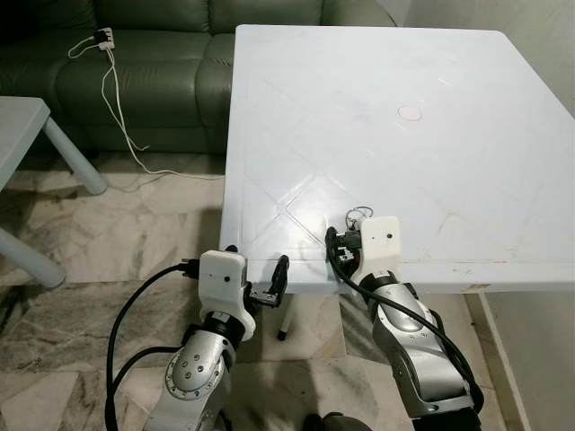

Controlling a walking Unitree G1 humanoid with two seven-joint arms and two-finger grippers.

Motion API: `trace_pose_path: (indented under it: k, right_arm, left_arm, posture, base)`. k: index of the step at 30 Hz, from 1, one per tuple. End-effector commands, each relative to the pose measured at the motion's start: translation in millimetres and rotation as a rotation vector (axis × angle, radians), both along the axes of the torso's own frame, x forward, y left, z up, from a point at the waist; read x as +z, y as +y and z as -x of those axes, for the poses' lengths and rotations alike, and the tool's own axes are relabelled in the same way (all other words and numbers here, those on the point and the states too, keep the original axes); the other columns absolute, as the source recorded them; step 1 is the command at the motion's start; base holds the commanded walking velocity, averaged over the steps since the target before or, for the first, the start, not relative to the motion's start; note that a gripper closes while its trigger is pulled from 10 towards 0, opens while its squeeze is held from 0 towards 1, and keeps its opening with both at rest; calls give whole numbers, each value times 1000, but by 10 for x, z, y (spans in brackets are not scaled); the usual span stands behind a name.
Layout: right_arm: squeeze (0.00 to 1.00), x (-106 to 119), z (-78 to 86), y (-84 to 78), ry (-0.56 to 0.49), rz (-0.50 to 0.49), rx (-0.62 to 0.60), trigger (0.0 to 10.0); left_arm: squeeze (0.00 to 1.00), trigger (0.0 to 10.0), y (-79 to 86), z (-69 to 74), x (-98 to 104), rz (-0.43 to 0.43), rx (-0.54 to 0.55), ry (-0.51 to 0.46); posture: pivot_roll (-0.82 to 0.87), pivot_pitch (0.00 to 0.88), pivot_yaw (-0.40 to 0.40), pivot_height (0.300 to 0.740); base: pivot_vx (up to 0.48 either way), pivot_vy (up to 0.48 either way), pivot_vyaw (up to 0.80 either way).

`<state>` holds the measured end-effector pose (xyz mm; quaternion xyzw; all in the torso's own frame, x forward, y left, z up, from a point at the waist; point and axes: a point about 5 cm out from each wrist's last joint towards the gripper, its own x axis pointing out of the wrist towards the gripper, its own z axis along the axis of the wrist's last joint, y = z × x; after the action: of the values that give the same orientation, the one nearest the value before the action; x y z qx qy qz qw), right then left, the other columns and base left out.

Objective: Hang keys on a hook

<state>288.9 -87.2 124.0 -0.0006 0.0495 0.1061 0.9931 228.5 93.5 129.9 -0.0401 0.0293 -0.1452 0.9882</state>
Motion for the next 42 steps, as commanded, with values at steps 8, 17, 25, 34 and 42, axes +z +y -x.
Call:
trace_pose_path:
  k: [8, 17, 25, 34, 42]
  right_arm:
    - [1000, -13, -62, -44, 39, -51, -88, 10000]
    - [0, 8, -99, 45, 47, -39, -82, 10000]
    - [0, 29, -151, 158, 52, -36, -100, 10000]
    - [0, 9, -167, 197, 56, -3, -134, 0]
    - [0, -32, -206, 194, 65, 38, -170, 0]
  left_arm:
    - [0, 10000, -11, 12, -8, 0, 13, 12]
    - [0, 10000, -2, -5, -2, 0, 20, 11]
    - [0, 10000, -4, -16, 6, 3, 30, 8]
    - [0, 10000, 12, -12, 16, 2, 40, 5]
    - [0, 10000, 11, -9, 13, 3, 48, 6]
  posture:
    - [72, 195, -89, 740]
    - [77, 193, -92, 740]
    - [84, 188, -97, 740]
    - [98, 180, -103, 740]
    - [107, 173, -105, 740]
  base:
    - [0, 0, 0]
    - [0, 0, 0]
    - [0, 0, 0]
    - [0, 0, 0]
    - [0, 0, 0]
